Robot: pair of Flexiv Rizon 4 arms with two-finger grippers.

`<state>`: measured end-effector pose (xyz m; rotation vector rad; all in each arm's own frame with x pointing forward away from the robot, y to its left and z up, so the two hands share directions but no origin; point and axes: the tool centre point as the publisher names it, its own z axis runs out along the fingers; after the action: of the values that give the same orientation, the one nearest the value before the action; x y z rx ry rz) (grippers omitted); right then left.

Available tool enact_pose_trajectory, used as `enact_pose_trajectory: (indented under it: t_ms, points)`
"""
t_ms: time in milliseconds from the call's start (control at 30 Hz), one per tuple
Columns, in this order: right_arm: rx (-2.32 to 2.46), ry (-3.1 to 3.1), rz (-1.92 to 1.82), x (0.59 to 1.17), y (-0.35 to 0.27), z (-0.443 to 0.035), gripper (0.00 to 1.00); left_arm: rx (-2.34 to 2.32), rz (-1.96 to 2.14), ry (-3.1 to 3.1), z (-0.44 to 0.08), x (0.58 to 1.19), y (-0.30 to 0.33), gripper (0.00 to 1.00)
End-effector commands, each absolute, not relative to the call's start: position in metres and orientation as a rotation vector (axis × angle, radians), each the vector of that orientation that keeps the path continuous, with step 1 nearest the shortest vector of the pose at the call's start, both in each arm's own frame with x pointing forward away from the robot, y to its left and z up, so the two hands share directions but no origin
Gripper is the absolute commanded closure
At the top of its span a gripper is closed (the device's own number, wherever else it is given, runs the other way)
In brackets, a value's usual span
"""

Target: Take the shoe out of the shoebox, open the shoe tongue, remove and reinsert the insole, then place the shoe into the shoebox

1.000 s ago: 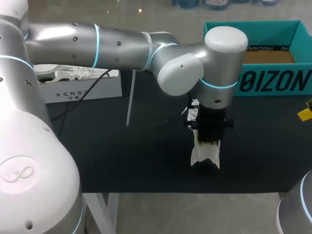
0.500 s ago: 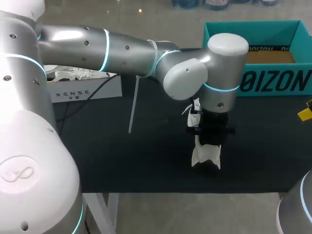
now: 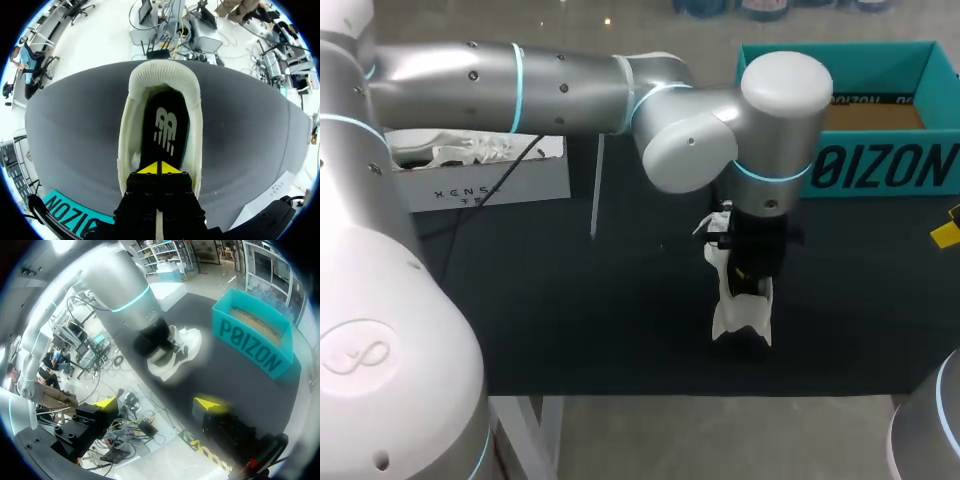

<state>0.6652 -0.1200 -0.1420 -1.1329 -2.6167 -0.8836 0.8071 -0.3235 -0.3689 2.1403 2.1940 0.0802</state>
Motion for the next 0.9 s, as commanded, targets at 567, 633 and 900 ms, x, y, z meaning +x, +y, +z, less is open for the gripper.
enact_pose_trajectory:
  t_ms: [567, 633, 900]
  points:
    - [-1.133, -2.616, -0.879, 0.667, -0.120, -0.143, 0.00, 2.026, 0.119, 2.273, -0.374, 0.818, -0.324, 0.00]
    - [-1.133, -2.616, -0.879, 0.667, -0.120, -0.143, 0.00, 2.026, 0.117, 2.285, -0.377, 0.817, -0.322, 0.00]
    - [-1.133, -2.616, -0.879, 0.667, -0.120, -0.143, 0.00, 2.018, 0.115, 2.298, -0.379, 0.814, -0.318, 0.00]
